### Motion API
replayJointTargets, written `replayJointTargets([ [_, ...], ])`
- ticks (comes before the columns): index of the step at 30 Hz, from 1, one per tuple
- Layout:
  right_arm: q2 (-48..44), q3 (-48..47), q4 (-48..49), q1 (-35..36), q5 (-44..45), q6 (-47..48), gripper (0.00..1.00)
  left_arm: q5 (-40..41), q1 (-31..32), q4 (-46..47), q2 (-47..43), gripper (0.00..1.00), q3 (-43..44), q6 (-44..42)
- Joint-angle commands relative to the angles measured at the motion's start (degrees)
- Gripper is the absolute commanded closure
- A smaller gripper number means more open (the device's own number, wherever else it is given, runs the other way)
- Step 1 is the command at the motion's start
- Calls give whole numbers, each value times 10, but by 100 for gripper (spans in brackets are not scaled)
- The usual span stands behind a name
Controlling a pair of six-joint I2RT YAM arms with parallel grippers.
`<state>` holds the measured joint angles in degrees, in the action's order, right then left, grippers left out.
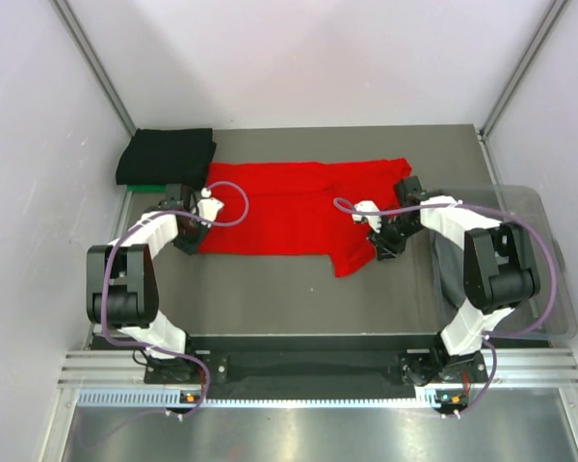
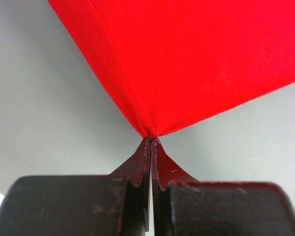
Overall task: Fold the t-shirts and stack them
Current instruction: Fold the tshirt
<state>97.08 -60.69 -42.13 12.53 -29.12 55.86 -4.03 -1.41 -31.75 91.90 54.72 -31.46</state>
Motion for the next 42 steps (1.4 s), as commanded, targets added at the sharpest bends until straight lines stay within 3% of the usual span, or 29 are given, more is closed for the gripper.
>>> replayJointTargets([
  [1,7,-22,33,0,-8,-15,70,-2,-3,13,0,100,-8,3],
  [13,17,-15,73,0,8,-44,76,0,-3,18,-2,100,-15,3],
  [15,18,-13,78,1,13,-50,81,-2,-2,17,-3,100,-15,4],
  [19,15,-14,74,1,14,-52,100,-2,-2,18,-2,100,-16,3],
  [25,-27,-9,48,0,15,-45,100,-2,-3,17,-7,100,-14,3],
  [26,-37,-8,49,1,14,-47,100,-3,-3,17,-7,100,-14,3],
  [27,-39,-7,45,1,14,-51,81,-3,-3,17,-6,100,-13,3],
  [28,-38,-7,43,0,14,-52,74,-4,-3,17,-6,100,-13,4],
  [32,-15,-11,41,1,14,-54,68,-8,-3,18,-7,100,-15,6],
  [42,32,-30,46,1,15,-59,66,1,-3,23,-6,100,-19,-2],
])
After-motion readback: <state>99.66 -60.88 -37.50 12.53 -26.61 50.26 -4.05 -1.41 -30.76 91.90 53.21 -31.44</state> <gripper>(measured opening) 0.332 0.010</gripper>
